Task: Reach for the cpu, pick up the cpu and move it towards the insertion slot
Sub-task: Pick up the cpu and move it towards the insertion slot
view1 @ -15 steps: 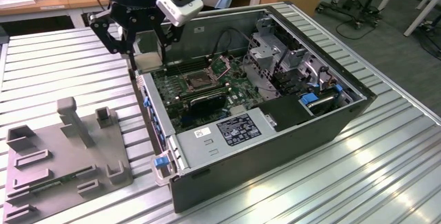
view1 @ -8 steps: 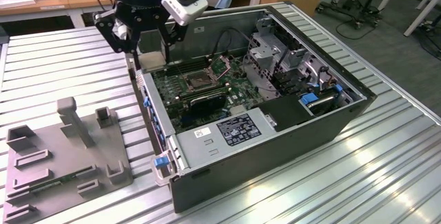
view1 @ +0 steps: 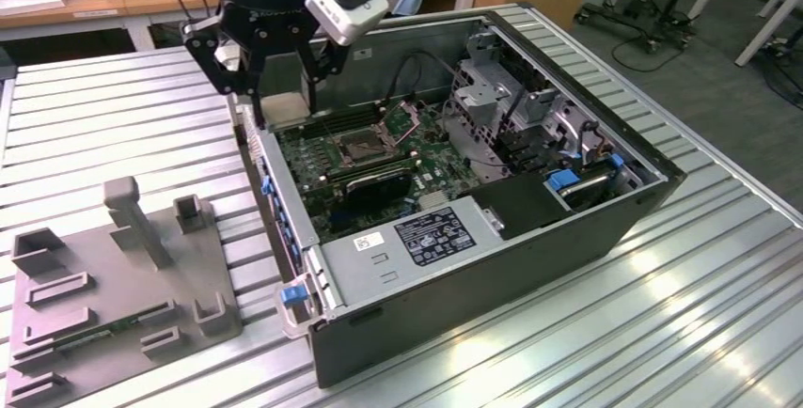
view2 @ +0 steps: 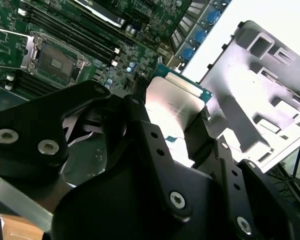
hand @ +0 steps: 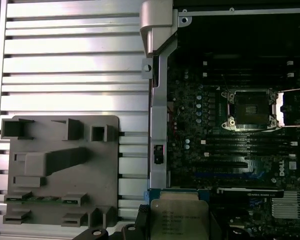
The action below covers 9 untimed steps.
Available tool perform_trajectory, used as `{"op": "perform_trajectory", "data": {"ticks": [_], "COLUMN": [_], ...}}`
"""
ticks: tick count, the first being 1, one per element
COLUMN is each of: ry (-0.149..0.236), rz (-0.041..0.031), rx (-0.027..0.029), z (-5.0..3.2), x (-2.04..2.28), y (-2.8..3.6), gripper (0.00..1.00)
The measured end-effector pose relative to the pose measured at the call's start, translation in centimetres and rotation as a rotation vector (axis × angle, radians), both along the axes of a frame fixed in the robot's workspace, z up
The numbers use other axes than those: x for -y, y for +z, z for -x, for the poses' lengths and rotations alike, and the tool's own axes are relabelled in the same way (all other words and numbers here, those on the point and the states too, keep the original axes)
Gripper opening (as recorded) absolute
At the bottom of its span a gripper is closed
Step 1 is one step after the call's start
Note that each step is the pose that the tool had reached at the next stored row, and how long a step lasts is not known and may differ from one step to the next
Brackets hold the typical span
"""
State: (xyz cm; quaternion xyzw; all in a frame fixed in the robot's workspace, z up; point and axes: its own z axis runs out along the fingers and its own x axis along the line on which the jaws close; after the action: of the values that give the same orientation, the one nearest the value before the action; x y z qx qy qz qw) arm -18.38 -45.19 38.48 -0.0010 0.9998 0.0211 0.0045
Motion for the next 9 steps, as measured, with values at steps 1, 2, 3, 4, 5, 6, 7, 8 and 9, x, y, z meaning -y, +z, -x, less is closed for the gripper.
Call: {"op": "perform_trajectory", "data": {"ticks": [1,2,3,4,5,6,7,8,9], "ry": [0.000,0.000,0.000,0.000,0.000,0.000,0.000,0.000,0.000], "rz": [0.0000,0.0000,0.0001,0.0001,0.0000,0.0000,0.0000,0.0001,0.0000], "rx": [0.0000,0.0000,0.0000,0.0000,0.0000,0.0000,0.0000,0.0000,0.0000], "z": [-0.10,-0.19,-0.29,-0.40,-0.50,-0.59,-0.69,-0.79,-0.89], "x": [0.00,0.00,0.00,0.00,0.00,0.00,0.00,0.00,0.00], "y": [0.00,0.00,0.00,0.00,0.00,-0.01,-0.01,-0.01,-0.01], "gripper": [0.55,0.55,0.55,0.55,0.55,0.55,0.55,0.55,0.55]}}
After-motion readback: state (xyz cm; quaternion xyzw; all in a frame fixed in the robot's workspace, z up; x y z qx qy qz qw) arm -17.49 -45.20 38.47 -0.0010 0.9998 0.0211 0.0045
